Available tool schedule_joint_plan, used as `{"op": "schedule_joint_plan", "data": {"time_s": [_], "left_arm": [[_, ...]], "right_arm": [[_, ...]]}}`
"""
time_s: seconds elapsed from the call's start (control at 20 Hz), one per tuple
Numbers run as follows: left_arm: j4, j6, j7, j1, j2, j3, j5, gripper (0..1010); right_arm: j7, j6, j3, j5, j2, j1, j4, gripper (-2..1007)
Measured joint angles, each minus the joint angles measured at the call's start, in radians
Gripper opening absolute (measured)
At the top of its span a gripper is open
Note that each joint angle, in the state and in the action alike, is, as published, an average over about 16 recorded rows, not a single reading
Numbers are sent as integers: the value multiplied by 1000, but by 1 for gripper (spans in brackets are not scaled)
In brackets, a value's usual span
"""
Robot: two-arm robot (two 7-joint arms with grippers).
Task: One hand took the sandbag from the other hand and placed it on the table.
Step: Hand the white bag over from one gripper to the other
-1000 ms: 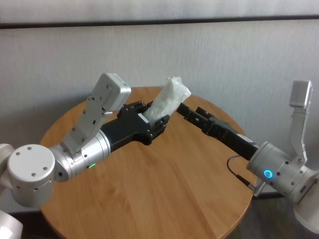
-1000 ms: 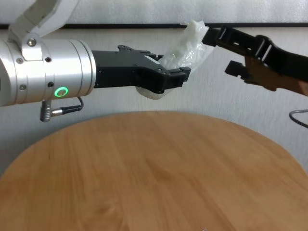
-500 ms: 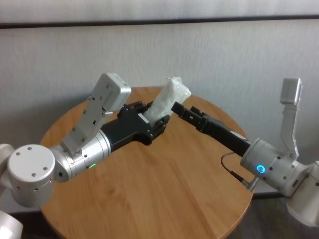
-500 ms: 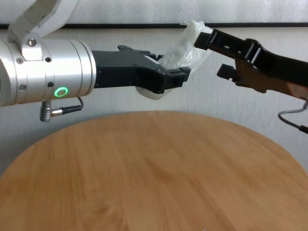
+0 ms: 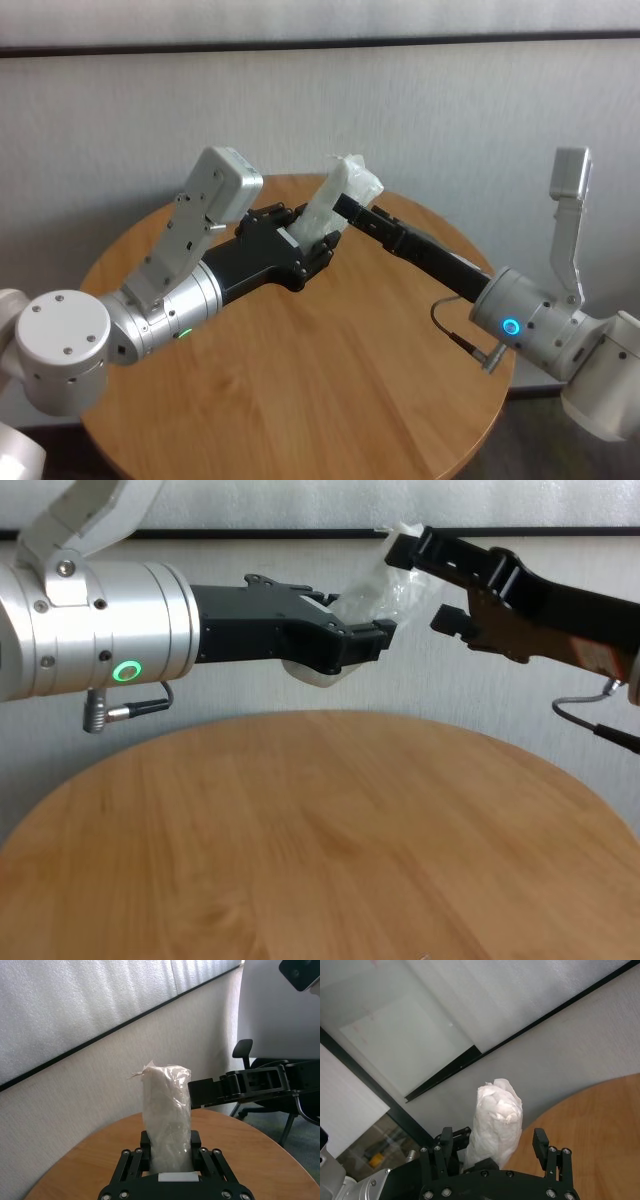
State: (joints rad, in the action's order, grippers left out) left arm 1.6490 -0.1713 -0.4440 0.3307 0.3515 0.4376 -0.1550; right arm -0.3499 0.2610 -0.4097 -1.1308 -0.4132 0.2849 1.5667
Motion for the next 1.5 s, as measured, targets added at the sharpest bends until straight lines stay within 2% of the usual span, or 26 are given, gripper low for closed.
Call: {"op": "schedule_joint_plan", "data": {"time_s": [0.65,1.5], "left_arm": [[0,0,0,0,0,0,0,485],[0,0,0,0,0,0,0,485]], "right_arm": [[-1,-19,-31,-16,5,33,-38,1005],[-2,-28,-39,-19,5,41,-46,1005]]}}
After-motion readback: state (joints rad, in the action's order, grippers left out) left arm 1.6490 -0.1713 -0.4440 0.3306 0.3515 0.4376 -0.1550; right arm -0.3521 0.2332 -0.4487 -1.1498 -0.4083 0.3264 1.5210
